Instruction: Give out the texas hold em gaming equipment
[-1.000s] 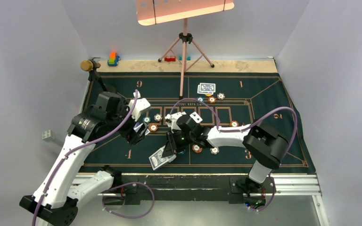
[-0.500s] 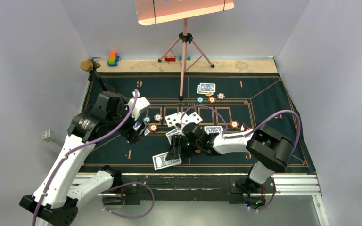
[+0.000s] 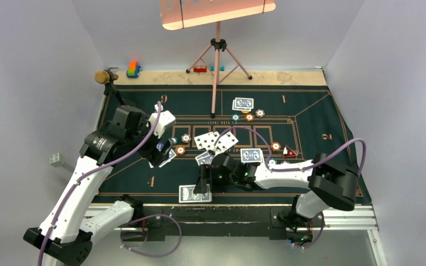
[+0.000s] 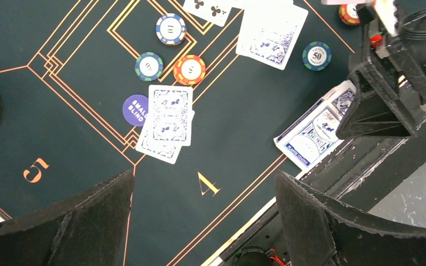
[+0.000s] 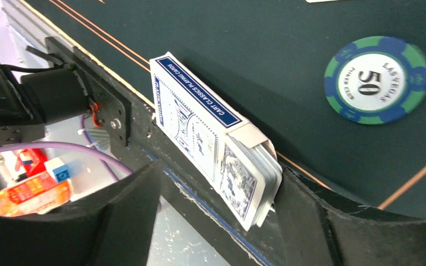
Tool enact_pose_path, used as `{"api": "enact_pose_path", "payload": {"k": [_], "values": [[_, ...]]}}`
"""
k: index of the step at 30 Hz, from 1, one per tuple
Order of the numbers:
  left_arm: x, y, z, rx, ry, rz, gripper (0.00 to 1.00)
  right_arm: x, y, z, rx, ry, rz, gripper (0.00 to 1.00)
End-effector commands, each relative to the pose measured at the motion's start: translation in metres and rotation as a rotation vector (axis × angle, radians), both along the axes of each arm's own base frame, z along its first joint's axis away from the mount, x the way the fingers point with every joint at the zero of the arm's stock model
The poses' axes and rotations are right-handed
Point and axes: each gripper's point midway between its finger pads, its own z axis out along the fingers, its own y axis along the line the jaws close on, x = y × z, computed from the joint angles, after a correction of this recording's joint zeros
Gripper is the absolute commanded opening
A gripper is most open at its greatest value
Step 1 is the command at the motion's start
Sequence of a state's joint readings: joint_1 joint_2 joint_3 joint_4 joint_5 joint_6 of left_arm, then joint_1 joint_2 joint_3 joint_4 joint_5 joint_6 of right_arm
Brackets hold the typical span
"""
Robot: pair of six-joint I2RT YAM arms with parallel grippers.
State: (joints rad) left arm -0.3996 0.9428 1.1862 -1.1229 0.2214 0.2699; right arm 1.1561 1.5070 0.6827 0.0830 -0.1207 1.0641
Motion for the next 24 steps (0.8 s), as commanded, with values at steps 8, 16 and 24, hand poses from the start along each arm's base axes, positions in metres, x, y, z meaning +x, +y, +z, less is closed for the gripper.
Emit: {"api": "enact_pose_path", "payload": {"k": [8,16,24], "values": [[0.027,0.028,0.015,0.047,-0.121,0.233,1.00,0.021,-0.032,0.059,-0.182,-0.165,-0.063,0.86],[0.061,0.033,0.013,0.022,-0.083,0.340,1.00,0.122,-0.123,0.183,-0.276,-0.472,-0.344,0.87],[0.118,0.077,0.021,-0.130,-0.131,0.595,0.99,0.236,-0.272,0.225,-0.304,-0.696,-0.785,0.91]]}}
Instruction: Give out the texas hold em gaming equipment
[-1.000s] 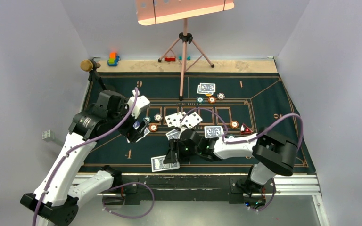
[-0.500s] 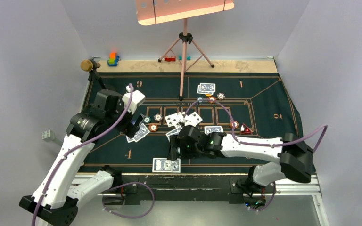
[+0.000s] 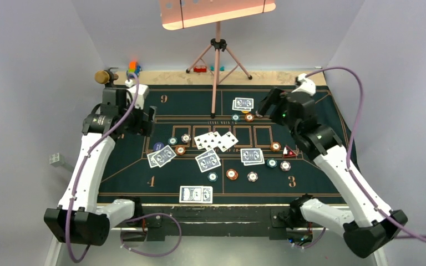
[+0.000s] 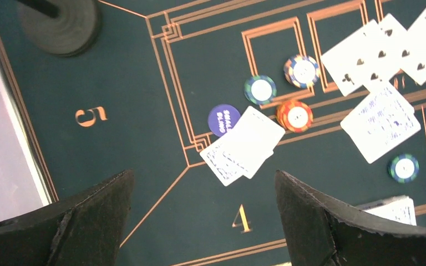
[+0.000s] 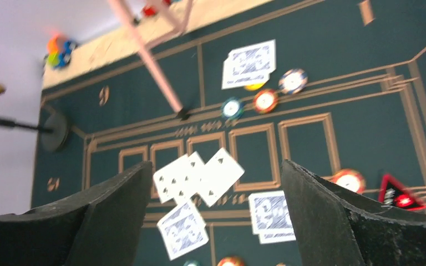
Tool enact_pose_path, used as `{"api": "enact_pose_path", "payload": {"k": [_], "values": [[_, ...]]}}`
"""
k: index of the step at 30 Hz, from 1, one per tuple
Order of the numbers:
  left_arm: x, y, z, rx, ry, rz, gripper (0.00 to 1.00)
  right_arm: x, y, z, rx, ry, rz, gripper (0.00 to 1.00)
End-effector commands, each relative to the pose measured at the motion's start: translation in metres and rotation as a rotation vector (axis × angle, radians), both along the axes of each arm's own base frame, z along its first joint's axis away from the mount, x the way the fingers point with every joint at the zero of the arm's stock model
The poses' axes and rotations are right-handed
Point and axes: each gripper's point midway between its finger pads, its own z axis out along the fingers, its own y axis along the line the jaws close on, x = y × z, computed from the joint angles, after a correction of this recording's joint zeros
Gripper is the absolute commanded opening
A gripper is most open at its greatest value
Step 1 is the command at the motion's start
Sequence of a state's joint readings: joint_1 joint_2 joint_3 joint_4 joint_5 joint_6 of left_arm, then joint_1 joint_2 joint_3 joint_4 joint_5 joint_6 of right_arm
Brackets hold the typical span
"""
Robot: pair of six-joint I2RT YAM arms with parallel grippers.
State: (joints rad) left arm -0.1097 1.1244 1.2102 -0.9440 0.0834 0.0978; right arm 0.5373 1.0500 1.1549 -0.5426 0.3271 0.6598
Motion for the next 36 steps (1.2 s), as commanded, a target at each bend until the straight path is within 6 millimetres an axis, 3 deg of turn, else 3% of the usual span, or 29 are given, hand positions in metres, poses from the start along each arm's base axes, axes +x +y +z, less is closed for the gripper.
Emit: {"api": "enact_pose_path", "payload": {"k": [1,4,8,11,16,19,29,32,36], "values": [[0.036,0.013,0.034,-0.089,-0.180,0.111,1.00,0.041,-0.060,-0.014,-0.077,-0.033,-0.092,0.91],[0.048,0.024,0.038,-0.086,-0.237,0.155,1.00,0.065,-0.100,-0.036,-0.073,0.023,-0.149,0.93],[0.063,0.057,0.038,-0.064,-0.290,0.238,0.99,0.081,-0.155,-0.052,-0.149,0.046,-0.300,0.93],[0.072,0.077,0.031,-0.053,-0.277,0.271,1.00,0.080,-0.200,-0.049,-0.221,0.010,-0.479,0.93],[0.084,0.104,0.012,-0.050,-0.285,0.322,1.00,0.065,-0.245,-0.054,-0.311,-0.109,-0.733,0.89],[0.089,0.099,-0.005,-0.088,-0.303,0.313,1.00,0.061,-0.250,-0.058,-0.334,-0.162,-0.760,0.91],[0.106,0.077,-0.044,-0.214,-0.442,0.235,1.00,0.069,-0.247,-0.108,-0.299,-0.120,-0.757,0.97],[0.102,0.068,-0.059,-0.242,-0.474,0.209,1.00,0.066,-0.249,-0.112,-0.300,-0.172,-0.771,0.97],[0.102,0.066,-0.063,-0.247,-0.533,0.205,1.00,0.057,-0.248,-0.109,-0.289,-0.292,-0.769,0.98]]}}
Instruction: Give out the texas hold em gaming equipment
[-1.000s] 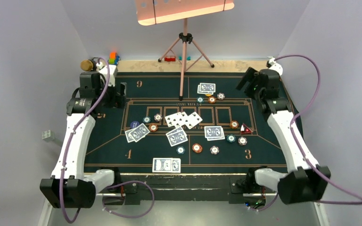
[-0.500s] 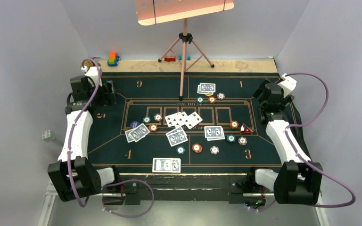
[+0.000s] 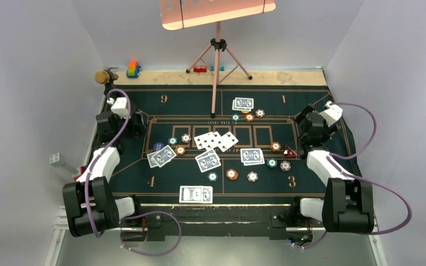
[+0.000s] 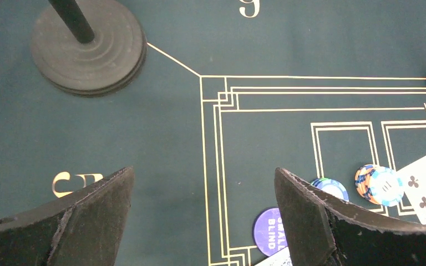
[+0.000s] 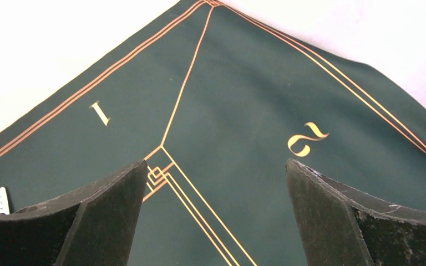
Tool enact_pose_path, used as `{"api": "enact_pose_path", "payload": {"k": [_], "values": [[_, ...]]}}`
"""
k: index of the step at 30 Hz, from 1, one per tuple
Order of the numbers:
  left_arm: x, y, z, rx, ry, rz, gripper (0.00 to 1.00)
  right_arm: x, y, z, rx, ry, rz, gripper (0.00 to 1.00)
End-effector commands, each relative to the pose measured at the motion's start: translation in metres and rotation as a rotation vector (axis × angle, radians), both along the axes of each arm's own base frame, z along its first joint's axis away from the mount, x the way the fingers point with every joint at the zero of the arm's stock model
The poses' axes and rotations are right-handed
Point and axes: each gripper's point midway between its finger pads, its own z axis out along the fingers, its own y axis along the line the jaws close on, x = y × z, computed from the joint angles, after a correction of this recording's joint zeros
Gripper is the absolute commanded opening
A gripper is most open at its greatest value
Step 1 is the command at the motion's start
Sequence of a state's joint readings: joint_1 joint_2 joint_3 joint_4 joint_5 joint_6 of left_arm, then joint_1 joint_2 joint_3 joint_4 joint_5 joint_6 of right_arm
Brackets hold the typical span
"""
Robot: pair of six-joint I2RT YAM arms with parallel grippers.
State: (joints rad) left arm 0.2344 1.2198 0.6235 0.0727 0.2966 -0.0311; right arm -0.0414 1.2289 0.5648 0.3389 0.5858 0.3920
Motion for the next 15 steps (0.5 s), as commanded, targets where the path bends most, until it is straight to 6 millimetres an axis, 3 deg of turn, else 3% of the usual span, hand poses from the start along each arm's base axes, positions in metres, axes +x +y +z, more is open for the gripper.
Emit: {"api": "enact_pose_path", "payload": {"k": [1,5,10,15], "values": [[0.020,-0.006,0.037,-0.001,-0.226,-0.028,1.00,-0.002,-0.006,0.033,-0.060,-0.231,-0.016,0.98],[0.021,-0.008,0.039,-0.008,-0.279,-0.029,1.00,-0.011,-0.005,0.029,-0.082,-0.281,-0.003,0.98],[0.014,-0.025,0.047,-0.032,-0.420,-0.107,1.00,-0.010,0.002,0.040,-0.132,-0.343,0.059,0.98],[0.002,-0.035,0.039,-0.021,-0.474,-0.155,1.00,-0.005,0.010,0.039,-0.166,-0.342,0.118,0.98]]}}
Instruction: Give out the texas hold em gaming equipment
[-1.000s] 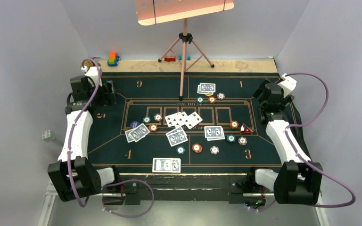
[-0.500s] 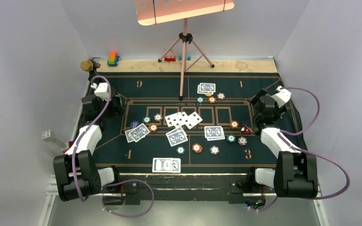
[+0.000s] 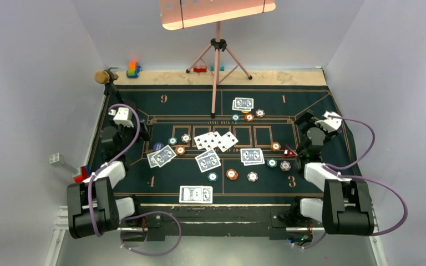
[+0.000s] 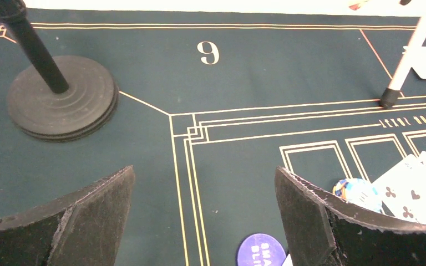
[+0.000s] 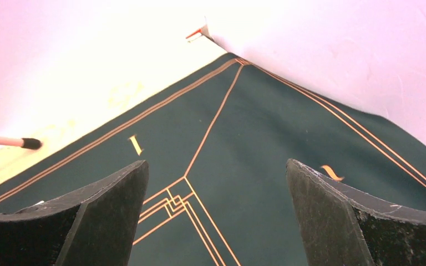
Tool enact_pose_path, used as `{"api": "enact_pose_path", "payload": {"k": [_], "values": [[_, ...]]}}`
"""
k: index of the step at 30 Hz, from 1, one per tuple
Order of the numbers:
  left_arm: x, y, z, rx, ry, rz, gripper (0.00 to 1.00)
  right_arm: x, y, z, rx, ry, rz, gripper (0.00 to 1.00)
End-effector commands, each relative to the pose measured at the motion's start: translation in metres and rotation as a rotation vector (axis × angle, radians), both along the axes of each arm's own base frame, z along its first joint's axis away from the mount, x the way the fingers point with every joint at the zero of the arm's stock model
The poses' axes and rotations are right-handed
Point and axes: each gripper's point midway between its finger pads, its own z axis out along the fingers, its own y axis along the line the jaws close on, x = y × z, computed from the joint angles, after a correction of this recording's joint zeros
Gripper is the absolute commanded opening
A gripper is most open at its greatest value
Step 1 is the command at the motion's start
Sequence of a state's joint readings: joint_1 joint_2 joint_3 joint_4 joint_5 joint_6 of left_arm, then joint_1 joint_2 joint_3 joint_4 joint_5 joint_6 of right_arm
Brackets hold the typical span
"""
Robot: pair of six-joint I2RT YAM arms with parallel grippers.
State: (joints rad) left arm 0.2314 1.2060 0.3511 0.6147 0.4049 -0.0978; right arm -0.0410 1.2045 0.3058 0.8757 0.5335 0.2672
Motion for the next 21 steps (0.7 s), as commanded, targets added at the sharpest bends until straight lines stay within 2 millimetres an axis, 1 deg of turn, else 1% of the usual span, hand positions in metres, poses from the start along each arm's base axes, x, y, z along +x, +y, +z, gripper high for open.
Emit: {"api": "enact_pose_path", "payload": {"k": [1,3,7,8,10,11,14,16,19,20,21], "values": [[0.000,-0.015,0.036,0.025,-0.208,-0.081,1.00,0.004,0.008,0.027,-0.071,-0.116,0.049,0.98],[0.000,-0.016,0.033,0.027,-0.215,-0.085,1.00,0.001,0.009,0.023,-0.077,-0.132,0.045,0.98],[0.001,-0.016,0.026,0.030,-0.224,-0.089,1.00,-0.003,0.012,0.024,-0.104,-0.146,0.058,0.98],[0.000,-0.017,0.024,0.031,-0.229,-0.091,1.00,-0.005,0.020,0.024,-0.110,-0.156,0.076,0.98],[-0.001,-0.019,0.021,0.036,-0.242,-0.104,1.00,-0.012,0.023,0.026,-0.114,-0.187,0.071,0.98],[-0.002,-0.020,0.023,0.044,-0.263,-0.113,1.00,-0.016,0.025,0.028,-0.121,-0.204,0.067,0.98],[-0.004,-0.021,0.019,0.047,-0.255,-0.114,1.00,-0.026,0.030,0.033,-0.138,-0.250,0.056,0.98],[-0.002,-0.020,0.018,0.054,-0.253,-0.098,1.00,-0.023,0.030,0.031,-0.145,-0.234,0.057,0.98],[0.001,-0.026,0.009,0.091,-0.239,-0.111,1.00,-0.007,0.037,0.027,-0.155,-0.173,0.094,0.98],[0.004,-0.029,0.010,0.082,-0.252,-0.120,1.00,-0.001,0.039,0.027,-0.168,-0.155,0.107,0.98],[0.007,-0.027,0.005,0.072,-0.219,-0.107,1.00,0.005,0.043,0.025,-0.185,-0.130,0.132,0.98]]}}
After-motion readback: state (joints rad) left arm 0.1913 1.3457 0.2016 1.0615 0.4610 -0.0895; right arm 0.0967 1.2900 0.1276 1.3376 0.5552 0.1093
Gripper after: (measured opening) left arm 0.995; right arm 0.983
